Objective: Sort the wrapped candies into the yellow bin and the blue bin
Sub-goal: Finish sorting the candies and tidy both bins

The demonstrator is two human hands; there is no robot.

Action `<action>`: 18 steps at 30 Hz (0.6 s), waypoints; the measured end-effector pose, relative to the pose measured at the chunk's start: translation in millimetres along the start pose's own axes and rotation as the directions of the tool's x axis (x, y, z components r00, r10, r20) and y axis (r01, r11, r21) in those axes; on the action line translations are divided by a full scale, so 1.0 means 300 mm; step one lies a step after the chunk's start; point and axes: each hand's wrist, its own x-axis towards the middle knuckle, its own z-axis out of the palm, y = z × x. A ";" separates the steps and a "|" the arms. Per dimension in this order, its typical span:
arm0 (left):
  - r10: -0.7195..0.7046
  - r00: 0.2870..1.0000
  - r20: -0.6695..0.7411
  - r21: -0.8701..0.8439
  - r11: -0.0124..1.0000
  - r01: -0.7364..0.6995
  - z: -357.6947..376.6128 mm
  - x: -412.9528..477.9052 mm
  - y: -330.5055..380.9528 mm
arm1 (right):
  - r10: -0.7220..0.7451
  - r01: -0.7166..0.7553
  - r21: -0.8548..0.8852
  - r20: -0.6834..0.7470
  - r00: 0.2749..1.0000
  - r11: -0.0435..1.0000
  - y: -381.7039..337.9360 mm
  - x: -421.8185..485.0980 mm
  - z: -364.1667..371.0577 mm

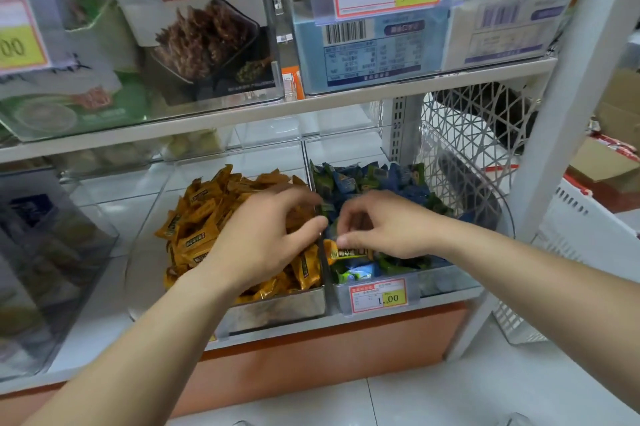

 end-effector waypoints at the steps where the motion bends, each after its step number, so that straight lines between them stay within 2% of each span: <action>1: 0.003 1.000 0.025 -0.048 0.999 -0.002 0.003 -0.004 0.002 | 0.015 -0.012 0.047 -0.065 0.998 0.999 -0.001 0.004 -0.003; 4: -0.023 0.999 0.037 -0.230 0.973 0.031 0.016 -0.013 0.016 | 0.056 0.022 0.317 -0.234 0.971 0.948 -0.021 0.014 -0.008; 6: -0.049 0.999 -0.004 -0.337 0.940 0.045 0.028 -0.014 0.039 | 0.066 0.056 0.450 -0.252 0.966 0.891 -0.045 0.019 -0.003; 8: -0.078 0.994 -0.081 -0.343 0.938 0.045 0.023 -0.007 0.047 | 0.073 0.070 0.521 -0.249 0.966 0.851 -0.055 0.025 -0.005; 9: -0.099 0.988 -0.117 -0.293 0.954 0.061 0.008 -0.003 0.036 | 0.103 0.065 0.551 -0.268 0.958 0.832 -0.047 0.028 -0.013; 10: -0.128 0.981 -0.146 -0.210 0.973 0.096 -0.012 0.000 0.014 | 0.139 0.051 0.541 -0.305 0.942 0.840 -0.027 0.028 -0.031; 12: -0.214 0.964 -0.159 0.021 0.975 0.220 -0.053 0.001 -0.051 | 0.166 -0.018 0.372 -0.368 0.915 0.928 0.043 0.020 -0.078; 13: -0.256 0.954 -0.158 0.124 0.953 0.276 -0.067 -0.001 -0.083 | 0.167 -0.064 0.284 -0.357 0.919 0.957 0.082 0.011 -0.093; 15: -0.282 0.945 -0.166 0.227 0.922 0.315 -0.074 -0.001 -0.113 | 0.198 -0.159 0.191 -0.212 0.957 0.969 0.151 -0.006 -0.095; 18: -0.179 0.967 -0.183 0.195 0.957 0.214 -0.038 0.009 -0.045 | 0.288 -0.285 -0.045 0.075 0.955 0.957 0.231 -0.002 -0.061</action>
